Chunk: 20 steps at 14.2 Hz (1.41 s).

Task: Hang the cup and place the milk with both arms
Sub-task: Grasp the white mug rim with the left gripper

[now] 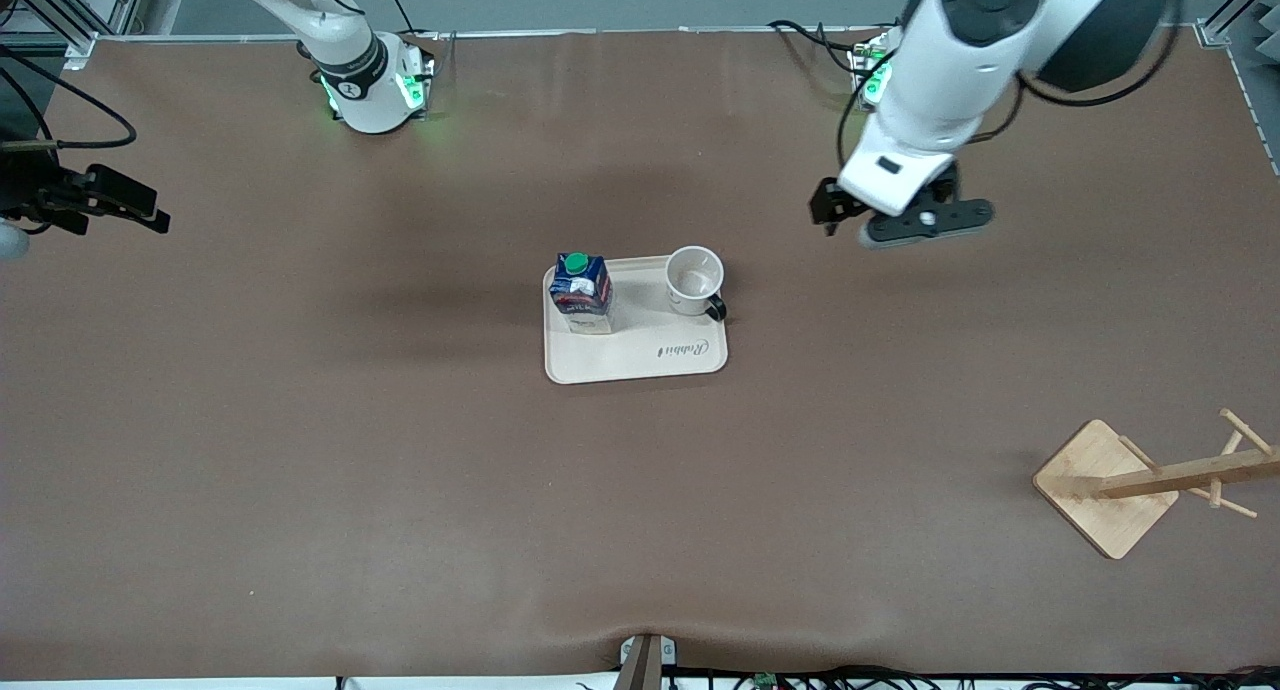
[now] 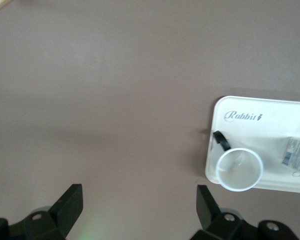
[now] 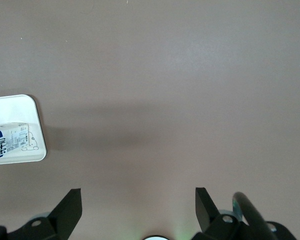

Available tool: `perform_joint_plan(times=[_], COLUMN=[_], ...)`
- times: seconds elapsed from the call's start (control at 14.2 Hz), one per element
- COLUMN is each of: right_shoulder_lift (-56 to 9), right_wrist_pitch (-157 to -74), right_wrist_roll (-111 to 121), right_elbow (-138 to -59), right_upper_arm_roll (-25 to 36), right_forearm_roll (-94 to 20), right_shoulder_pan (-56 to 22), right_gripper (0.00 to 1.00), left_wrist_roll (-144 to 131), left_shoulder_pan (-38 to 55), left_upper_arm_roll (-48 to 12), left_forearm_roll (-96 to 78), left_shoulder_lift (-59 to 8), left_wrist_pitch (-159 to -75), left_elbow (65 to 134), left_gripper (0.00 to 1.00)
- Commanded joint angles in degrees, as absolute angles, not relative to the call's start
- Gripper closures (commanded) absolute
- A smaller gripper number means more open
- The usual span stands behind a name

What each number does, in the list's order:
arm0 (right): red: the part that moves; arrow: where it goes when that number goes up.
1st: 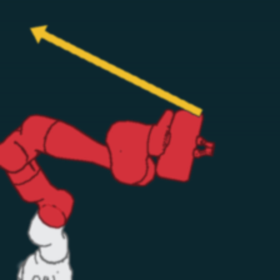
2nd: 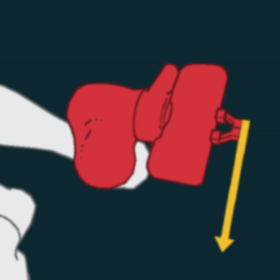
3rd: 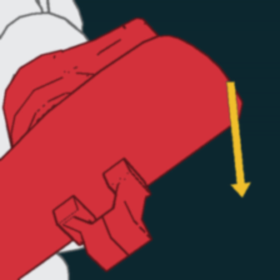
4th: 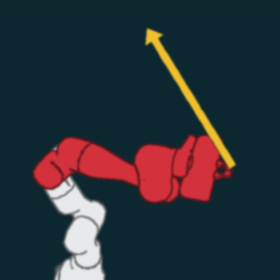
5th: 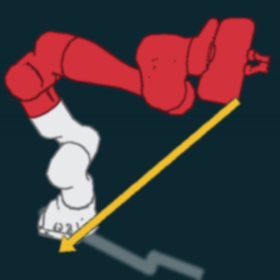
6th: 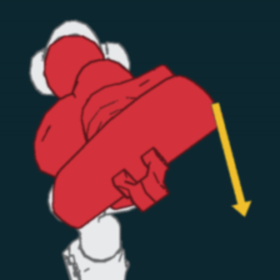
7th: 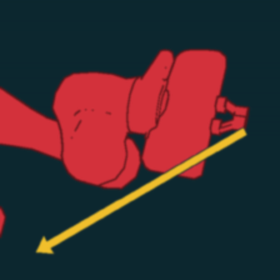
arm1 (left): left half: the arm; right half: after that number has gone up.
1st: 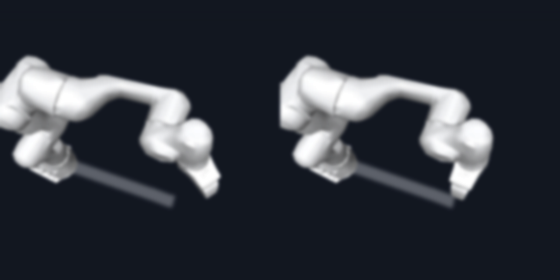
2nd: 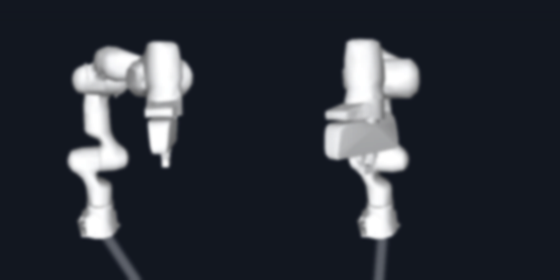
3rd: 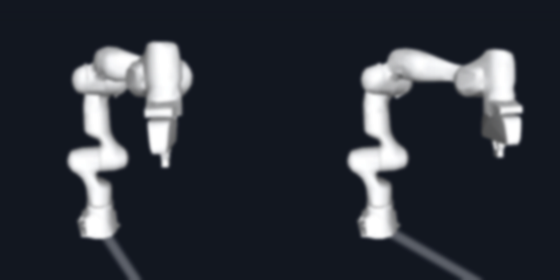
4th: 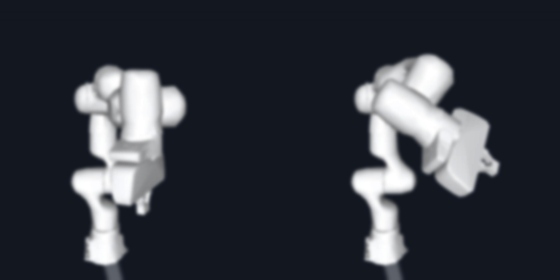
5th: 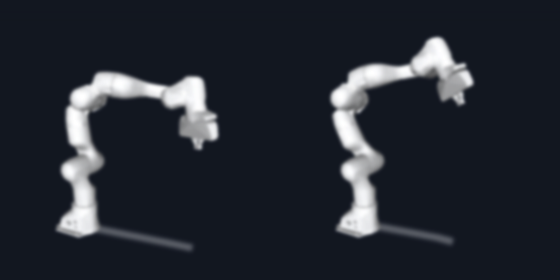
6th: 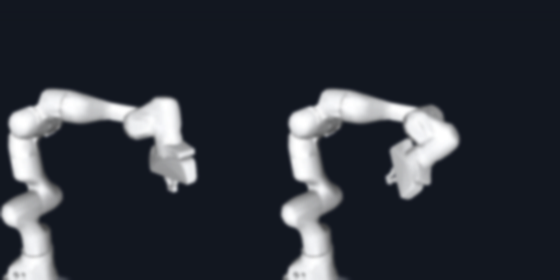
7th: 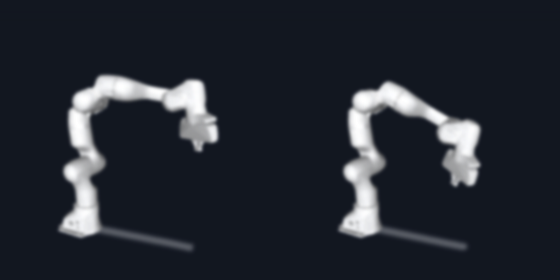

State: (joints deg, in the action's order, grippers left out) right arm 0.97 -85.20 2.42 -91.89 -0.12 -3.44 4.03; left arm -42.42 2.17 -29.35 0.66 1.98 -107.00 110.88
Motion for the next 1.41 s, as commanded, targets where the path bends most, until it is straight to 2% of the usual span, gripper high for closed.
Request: perform_joint_plan(times=[0.0, 0.28, 0.63, 0.92, 0.99, 1.06, 1.2, 1.34], right_shoulder_lift=[-0.3, -0.4, -1.7, -2.5, -3.2, -3.3, -3.3, -3.9], right_wrist_pitch=[-84.6, -83.2, -83.2, -83.2, -83.2, -83.1, -82.3, -82.2], right_wrist_roll=[2.9, 2.2, 2.4, 2.8, 2.8, 2.7, 1.8, -0.3], right_elbow=[-90.0, -90.6, -90.2, -90.0, -89.9, -90.0, -90.6, -91.1], right_upper_arm_roll=[-0.1, 0.0, 0.0, -0.1, -0.1, -0.1, -0.1, -0.3], right_forearm_roll=[-3.3, -3.4, -3.6, -3.6, -3.6, -3.6, -3.6, -3.7], right_shoulder_pan=[4.2, 4.4, 4.8, 4.9, 4.9, 4.9, 4.1, 3.8], right_gripper=[0.0, 0.0, 0.0, 0.0, 0.0, 0.0, 0.0, 0.0], left_wrist_roll=[-52.2, -65.4, -84.3, -91.1, -92.6, -93.7, -96.1, -96.9], left_shoulder_pan=[1.7, 3.9, 9.2, 11.0, 11.0, 11.0, 11.2, 11.1], left_upper_arm_roll=[-33.5, -36.7, -36.7, -36.7, -36.7, -36.7, -36.7, -36.7], left_forearm_roll=[0.2, 0.8, 13.7, 16.6, 17.6, 18.5, 19.7, 21.9], left_shoulder_lift=[-0.4, -6.0, -16.6, -21.7, -22.7, -23.5, -24.9, -26.2], left_wrist_pitch=[-113.9, -125.3, -130.5, -133.7, -134.1, -134.6, -136.6, -137.0], left_elbow=[114.5, 119.4, 119.4, 119.3, 119.3, 119.3, 119.2, 118.9], left_gripper=[0.0, 0.06, 0.22, 0.29, 0.34, 0.45, 0.74, 0.91])
